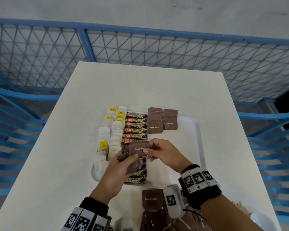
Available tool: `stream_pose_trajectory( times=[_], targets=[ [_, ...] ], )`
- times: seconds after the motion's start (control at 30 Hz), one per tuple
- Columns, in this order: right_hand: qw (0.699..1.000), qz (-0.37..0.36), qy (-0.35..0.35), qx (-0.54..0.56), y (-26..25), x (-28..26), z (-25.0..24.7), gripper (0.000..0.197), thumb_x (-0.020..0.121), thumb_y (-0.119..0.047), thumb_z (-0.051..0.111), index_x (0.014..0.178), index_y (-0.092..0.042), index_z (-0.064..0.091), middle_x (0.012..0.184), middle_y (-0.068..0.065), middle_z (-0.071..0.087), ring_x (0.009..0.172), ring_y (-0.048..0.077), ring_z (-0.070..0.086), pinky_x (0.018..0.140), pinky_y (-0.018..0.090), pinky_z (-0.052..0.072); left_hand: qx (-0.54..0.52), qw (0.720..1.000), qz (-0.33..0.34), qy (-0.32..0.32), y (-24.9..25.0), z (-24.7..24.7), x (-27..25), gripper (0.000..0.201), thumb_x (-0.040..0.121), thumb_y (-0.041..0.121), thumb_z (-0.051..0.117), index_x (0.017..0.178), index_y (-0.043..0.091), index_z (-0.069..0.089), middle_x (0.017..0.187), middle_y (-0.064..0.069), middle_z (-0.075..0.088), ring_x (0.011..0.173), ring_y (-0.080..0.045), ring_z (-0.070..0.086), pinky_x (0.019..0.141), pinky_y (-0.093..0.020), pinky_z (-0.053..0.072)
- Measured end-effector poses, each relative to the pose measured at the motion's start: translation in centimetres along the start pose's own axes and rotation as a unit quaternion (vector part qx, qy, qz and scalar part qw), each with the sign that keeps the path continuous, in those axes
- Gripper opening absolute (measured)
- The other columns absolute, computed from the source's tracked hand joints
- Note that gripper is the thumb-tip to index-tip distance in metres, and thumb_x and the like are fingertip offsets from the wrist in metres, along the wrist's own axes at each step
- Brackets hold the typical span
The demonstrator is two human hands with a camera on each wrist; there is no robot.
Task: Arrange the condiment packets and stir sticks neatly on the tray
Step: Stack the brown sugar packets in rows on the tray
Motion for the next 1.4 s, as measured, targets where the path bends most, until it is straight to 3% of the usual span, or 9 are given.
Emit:
stream_pose_trajectory(
  times=[0.13,0.3,0.43,0.63,0.83,1.17,1.23,1.33,1.4],
  targets=[
    [0.998,-0.002,0.059,0.001,0.3,0.1,-2.4,0.009,0.087,-0.001,0.059,0.083,-0.009,0.058,0.072,0.001,0.06,0.058,0.005,0.056,0.058,0.015,0.049,-0.013,1.0,-0.022,0.0,-0.1,-0.2,-0.1,0.024,0.088,-0.004,0.051,0.1,0.015,0.062,0.077,-0.002,0.072,0.071,-0.013,0.068,0.058,-0.022,0.054],
    [0.975,0.021,0.213,-0.065,1.7,1.4,-7.2,0.006,0.087,-0.005,0.061,0.085,-0.009,0.058,0.071,0.002,0.059,0.058,0.011,0.049,0.05,0.015,0.043,-0.005,1.0,-0.022,-0.008,0.0,-0.2,-0.2,0.028,0.09,-0.008,0.046,0.102,0.013,0.06,0.087,-0.007,0.068,0.077,-0.017,0.066,0.058,-0.021,0.055],
    [0.946,0.046,0.293,-0.131,3.0,2.6,-10.3,0.003,0.086,-0.014,0.064,0.087,-0.012,0.062,0.077,0.004,0.062,0.06,0.01,0.049,0.059,0.02,0.04,0.002,1.0,-0.009,-0.013,-0.1,-0.4,-0.3,0.025,0.09,-0.005,0.05,0.106,0.012,0.061,0.091,-0.005,0.071,0.081,-0.017,0.068,0.063,-0.022,0.056],
    [0.935,0.071,0.301,-0.174,3.0,4.3,-11.6,0.01,0.083,-0.016,0.067,0.092,-0.012,0.069,0.073,-0.005,0.062,0.081,0.015,0.058,0.078,0.025,0.043,0.007,1.0,0.017,-0.013,0.0,-0.8,-0.4,0.024,0.088,-0.002,0.056,0.105,0.014,0.063,0.093,-0.004,0.073,0.089,-0.02,0.067,0.066,-0.023,0.057],
    [0.921,0.086,0.323,-0.199,2.4,4.7,-11.3,0.018,0.083,-0.016,0.068,0.098,-0.007,0.065,0.086,0.001,0.062,0.083,0.013,0.054,0.057,0.005,0.032,0.014,0.999,0.034,0.004,0.0,-1.2,-0.3,0.026,0.085,0.001,0.06,0.108,0.014,0.063,0.099,-0.006,0.072,0.093,-0.02,0.067,0.068,-0.025,0.057],
    [0.905,0.036,0.372,-0.204,0.6,3.4,-9.3,0.033,0.083,-0.021,0.068,0.109,-0.007,0.054,0.093,0.005,0.055,0.083,0.016,0.051,0.062,0.017,0.036,0.013,0.999,0.043,0.023,-0.2,-1.4,0.0,0.028,0.083,0.006,0.064,0.109,0.015,0.063,0.097,-0.004,0.071,0.09,-0.016,0.066,0.064,-0.024,0.054],
    [0.919,0.0,0.335,-0.207,-0.5,2.4,-7.4,0.022,0.086,-0.024,0.064,0.102,-0.01,0.058,0.089,0.0,0.057,0.077,0.01,0.052,0.062,0.011,0.035,0.017,0.999,0.045,0.024,-0.3,-1.3,0.0,0.029,0.082,0.007,0.065,0.109,0.015,0.063,0.097,-0.003,0.072,0.091,-0.016,0.067,0.065,-0.024,0.053],
    [0.961,-0.013,0.176,-0.212,-1.5,0.6,-3.8,0.02,0.092,-0.034,0.053,0.094,-0.015,0.061,0.082,-0.007,0.059,0.07,0.003,0.051,0.067,0.014,0.04,0.02,0.998,0.047,0.021,-0.3,-1.1,-0.1,0.029,0.079,0.009,0.067,0.108,0.014,0.064,0.097,-0.005,0.072,0.091,-0.017,0.067,0.065,-0.024,0.053],
    [0.983,0.008,0.071,-0.167,-1.7,-0.8,-1.6,0.027,0.093,-0.036,0.05,0.096,-0.013,0.064,0.08,-0.008,0.062,0.065,0.001,0.053,0.061,0.012,0.042,0.025,0.998,0.046,0.018,-0.3,-0.8,-0.1,0.037,0.073,0.015,0.07,0.11,0.013,0.064,0.099,-0.008,0.072,0.094,-0.02,0.067,0.068,-0.027,0.052]
  ],
)
Point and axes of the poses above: each hand's wrist, its own x-axis towards the middle knuckle, its own z-axis out of the palm, y = z × x, the point moved 2 cm from there along x, towards the middle knuckle
